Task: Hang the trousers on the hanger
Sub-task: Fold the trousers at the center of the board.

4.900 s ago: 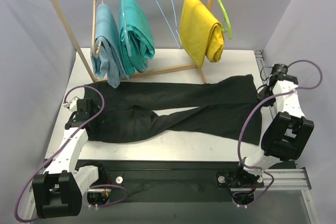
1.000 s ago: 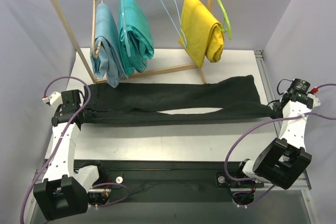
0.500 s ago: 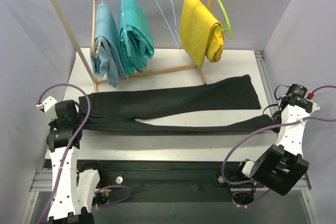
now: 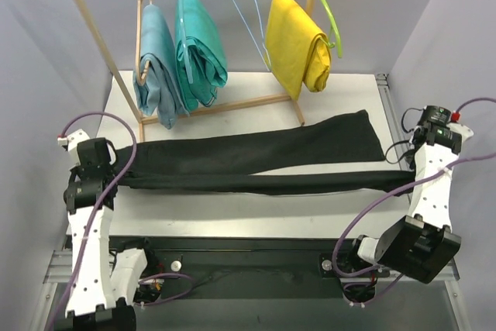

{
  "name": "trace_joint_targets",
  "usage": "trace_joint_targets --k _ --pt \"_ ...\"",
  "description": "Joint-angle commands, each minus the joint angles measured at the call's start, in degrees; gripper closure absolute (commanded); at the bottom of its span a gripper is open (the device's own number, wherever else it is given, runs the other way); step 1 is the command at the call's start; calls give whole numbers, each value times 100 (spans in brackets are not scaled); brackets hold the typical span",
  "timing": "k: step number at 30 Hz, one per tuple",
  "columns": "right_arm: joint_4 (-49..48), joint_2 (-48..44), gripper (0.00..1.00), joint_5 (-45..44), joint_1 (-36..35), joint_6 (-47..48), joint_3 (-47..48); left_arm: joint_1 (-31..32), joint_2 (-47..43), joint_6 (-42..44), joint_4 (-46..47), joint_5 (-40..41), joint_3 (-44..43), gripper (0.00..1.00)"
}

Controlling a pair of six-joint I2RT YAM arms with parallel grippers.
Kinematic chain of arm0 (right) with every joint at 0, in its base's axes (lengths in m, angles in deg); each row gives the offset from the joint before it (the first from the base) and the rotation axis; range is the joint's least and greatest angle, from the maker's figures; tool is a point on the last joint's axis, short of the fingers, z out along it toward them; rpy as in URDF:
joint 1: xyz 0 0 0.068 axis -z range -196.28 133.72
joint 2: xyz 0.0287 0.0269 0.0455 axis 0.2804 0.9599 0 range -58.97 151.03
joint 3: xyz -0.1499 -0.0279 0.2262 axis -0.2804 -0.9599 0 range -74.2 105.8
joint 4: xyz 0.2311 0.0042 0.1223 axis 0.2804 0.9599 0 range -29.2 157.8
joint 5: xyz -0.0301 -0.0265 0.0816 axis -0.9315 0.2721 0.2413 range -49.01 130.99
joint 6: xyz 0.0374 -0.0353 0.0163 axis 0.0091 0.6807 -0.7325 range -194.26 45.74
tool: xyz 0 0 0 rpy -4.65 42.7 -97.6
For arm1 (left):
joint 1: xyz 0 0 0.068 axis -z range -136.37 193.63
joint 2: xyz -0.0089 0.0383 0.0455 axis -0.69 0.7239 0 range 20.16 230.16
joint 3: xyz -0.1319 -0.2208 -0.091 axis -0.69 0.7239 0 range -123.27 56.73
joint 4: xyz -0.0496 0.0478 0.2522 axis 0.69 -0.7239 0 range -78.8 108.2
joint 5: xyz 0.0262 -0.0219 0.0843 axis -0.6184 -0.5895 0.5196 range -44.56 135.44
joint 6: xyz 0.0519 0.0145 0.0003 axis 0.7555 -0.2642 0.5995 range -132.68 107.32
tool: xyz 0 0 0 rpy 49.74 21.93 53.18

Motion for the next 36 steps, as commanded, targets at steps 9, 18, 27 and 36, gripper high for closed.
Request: trace_joint_targets --k 9,18,27,36 --pt "-740 1594 100 -1706 -966 65 1251 -81 2171 723 630 -133 -1120 100" --pt "190 3254 100 -2338 -1520 -147 2857 -46 4017 1031 1043 -142 -2060 100" --pt "798 4276 100 -2559 -1793 -244 4360 103 5336 1040 1088 -142 -3088 100" --pt "860 5182 100 -2374 -1810 -41 5267 472 6127 847 1026 200 -3572 100"
